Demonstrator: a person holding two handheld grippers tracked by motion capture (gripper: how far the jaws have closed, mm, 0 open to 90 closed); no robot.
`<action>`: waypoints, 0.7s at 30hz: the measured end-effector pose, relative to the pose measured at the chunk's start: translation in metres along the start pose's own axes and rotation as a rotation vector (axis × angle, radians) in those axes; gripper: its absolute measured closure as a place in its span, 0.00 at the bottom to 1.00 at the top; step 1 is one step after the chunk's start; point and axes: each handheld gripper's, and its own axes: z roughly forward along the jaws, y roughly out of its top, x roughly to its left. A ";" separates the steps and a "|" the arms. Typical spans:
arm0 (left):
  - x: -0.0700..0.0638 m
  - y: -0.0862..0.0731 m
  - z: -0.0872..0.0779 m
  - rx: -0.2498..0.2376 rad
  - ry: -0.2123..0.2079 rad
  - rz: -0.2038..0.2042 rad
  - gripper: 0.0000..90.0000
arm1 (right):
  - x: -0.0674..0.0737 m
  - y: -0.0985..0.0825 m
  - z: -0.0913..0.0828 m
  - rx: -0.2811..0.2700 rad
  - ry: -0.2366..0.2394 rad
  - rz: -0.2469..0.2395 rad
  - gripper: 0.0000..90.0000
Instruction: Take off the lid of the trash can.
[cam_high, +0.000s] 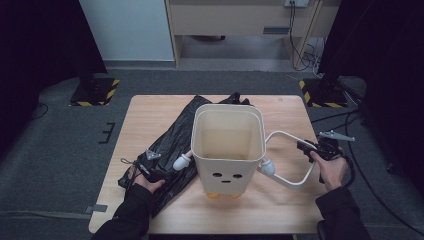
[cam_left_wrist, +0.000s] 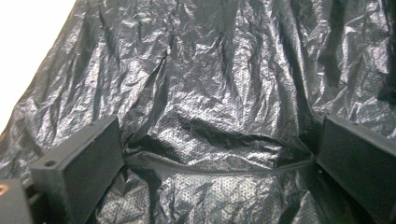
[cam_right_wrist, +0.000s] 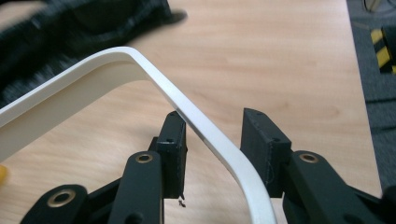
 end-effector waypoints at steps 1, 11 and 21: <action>0.000 0.000 0.000 0.000 0.004 -0.004 0.01 | -0.002 -0.003 0.003 0.016 -0.008 -0.006 0.68; 0.009 -0.004 -0.003 -0.015 0.073 -0.079 0.04 | -0.019 -0.020 0.009 0.088 -0.059 -0.006 0.66; 0.019 -0.002 -0.014 0.020 0.035 -0.073 0.19 | -0.020 -0.030 0.015 0.165 -0.064 -0.005 0.61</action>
